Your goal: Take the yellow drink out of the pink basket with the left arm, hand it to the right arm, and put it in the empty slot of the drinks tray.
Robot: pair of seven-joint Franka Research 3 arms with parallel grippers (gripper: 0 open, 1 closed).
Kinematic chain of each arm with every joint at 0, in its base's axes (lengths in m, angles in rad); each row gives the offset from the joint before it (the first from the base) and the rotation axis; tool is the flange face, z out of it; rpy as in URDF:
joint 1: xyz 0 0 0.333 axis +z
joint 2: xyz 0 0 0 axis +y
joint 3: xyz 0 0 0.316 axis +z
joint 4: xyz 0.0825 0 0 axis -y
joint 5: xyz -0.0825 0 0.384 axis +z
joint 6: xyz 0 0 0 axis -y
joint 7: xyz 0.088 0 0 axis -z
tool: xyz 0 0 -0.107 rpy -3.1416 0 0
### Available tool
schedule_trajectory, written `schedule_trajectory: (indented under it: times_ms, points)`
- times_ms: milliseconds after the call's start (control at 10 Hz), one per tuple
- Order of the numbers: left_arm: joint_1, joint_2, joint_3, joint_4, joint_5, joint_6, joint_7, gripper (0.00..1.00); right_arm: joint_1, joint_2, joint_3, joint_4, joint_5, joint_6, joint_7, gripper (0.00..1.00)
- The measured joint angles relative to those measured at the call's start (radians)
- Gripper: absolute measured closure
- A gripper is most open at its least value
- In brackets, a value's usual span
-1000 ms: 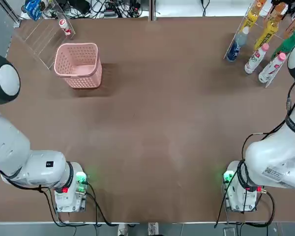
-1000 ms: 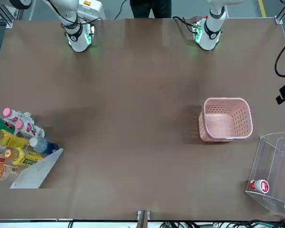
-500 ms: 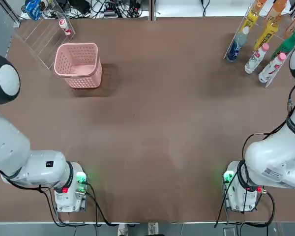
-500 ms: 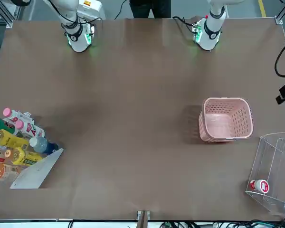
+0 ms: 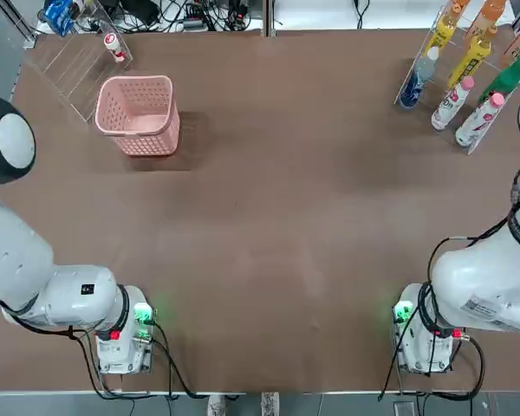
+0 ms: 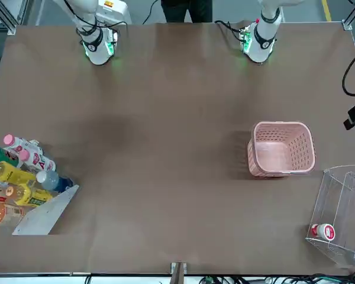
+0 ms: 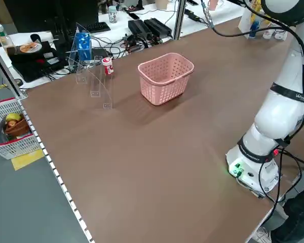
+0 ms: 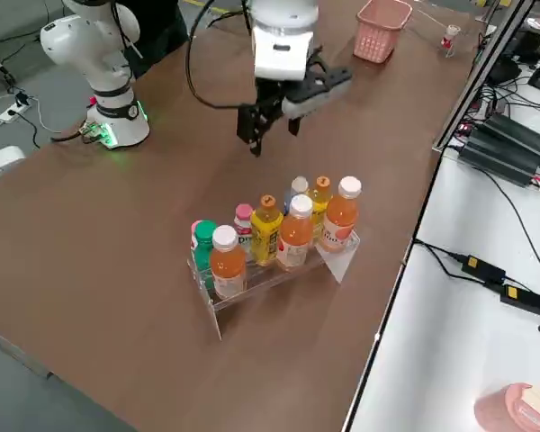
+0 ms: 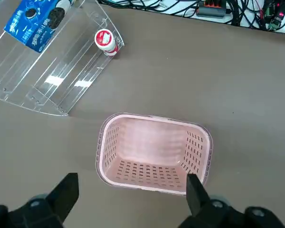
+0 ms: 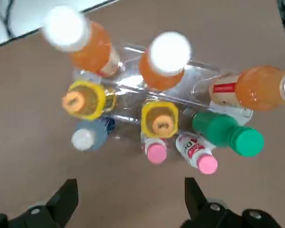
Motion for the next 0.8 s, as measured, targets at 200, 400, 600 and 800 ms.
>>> schedule_trajectory:
  times_ms: [200,400,600,800]
  points:
    - [0.001,0.000,0.000,0.000,0.000,0.000,0.000,0.00,0.077,-0.066,0.004,0.001,0.000,-0.066,-0.008,0.01]
    - [0.003,0.000,0.000,0.000,0.000,0.000,0.000,0.00,0.184,-0.121,0.007,0.000,-0.001,-0.170,0.025,0.01]
    - [0.012,0.000,0.001,0.000,0.000,0.000,0.000,0.00,0.224,-0.199,0.020,-0.044,0.000,-0.171,0.053,0.01]
    - [0.013,0.000,0.000,0.000,0.000,0.000,0.000,0.00,0.224,-0.312,0.023,-0.192,0.000,-0.092,0.048,0.01]
